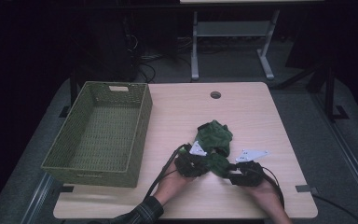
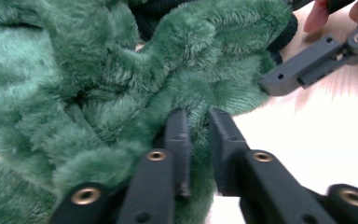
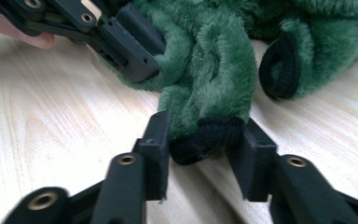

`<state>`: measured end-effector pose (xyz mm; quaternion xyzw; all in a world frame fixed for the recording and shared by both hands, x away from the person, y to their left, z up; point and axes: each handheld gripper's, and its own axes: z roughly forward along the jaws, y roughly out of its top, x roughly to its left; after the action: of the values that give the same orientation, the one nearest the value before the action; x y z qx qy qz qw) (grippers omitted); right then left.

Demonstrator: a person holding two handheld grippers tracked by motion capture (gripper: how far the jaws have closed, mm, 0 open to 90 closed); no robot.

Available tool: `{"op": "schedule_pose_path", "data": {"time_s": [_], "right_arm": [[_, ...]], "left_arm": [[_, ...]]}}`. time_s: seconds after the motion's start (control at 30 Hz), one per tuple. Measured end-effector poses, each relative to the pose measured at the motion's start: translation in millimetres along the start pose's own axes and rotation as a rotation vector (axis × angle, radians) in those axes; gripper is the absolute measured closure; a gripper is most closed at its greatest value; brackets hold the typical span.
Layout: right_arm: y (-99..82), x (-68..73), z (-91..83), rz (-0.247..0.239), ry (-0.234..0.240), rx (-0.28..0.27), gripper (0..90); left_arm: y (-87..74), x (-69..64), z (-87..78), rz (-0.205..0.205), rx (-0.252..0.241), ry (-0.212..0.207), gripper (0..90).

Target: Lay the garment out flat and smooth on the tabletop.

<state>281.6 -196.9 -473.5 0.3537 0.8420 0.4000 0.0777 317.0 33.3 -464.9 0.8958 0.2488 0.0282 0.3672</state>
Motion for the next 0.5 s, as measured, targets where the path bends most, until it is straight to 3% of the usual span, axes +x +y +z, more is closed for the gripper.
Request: {"op": "schedule_pose_path", "data": {"time_s": [0.1, 0.2, 0.27, 0.43, 0.5], "right_arm": [[0.5, -0.9, -1.4, -0.003, -0.01, -0.015, 73.0], [0.7, -1.3, -4.6, -0.002, -0.019, -0.019, 78.1], [1.2, -2.1, -7.5, -0.005, -0.024, -0.029, 78.9], [2.7, -4.5, -16.9, 0.005, -0.033, -0.054, 79.7], [2.9, -5.3, -18.8, 0.01, -0.034, -0.061, 79.8]], "left_arm": [[0.6, 1.3, 0.9, -0.014, -0.007, -0.016, 86.3], [1.5, 2.3, -2.4, -0.02, -0.008, -0.031, 87.9], [2.1, 2.6, -4.7, -0.018, -0.006, -0.038, 88.2], [6.8, 1.7, -21.2, -0.045, -0.073, -0.089, 88.3], [8.0, 1.8, -25.4, -0.043, -0.083, -0.089, 88.3]]}}
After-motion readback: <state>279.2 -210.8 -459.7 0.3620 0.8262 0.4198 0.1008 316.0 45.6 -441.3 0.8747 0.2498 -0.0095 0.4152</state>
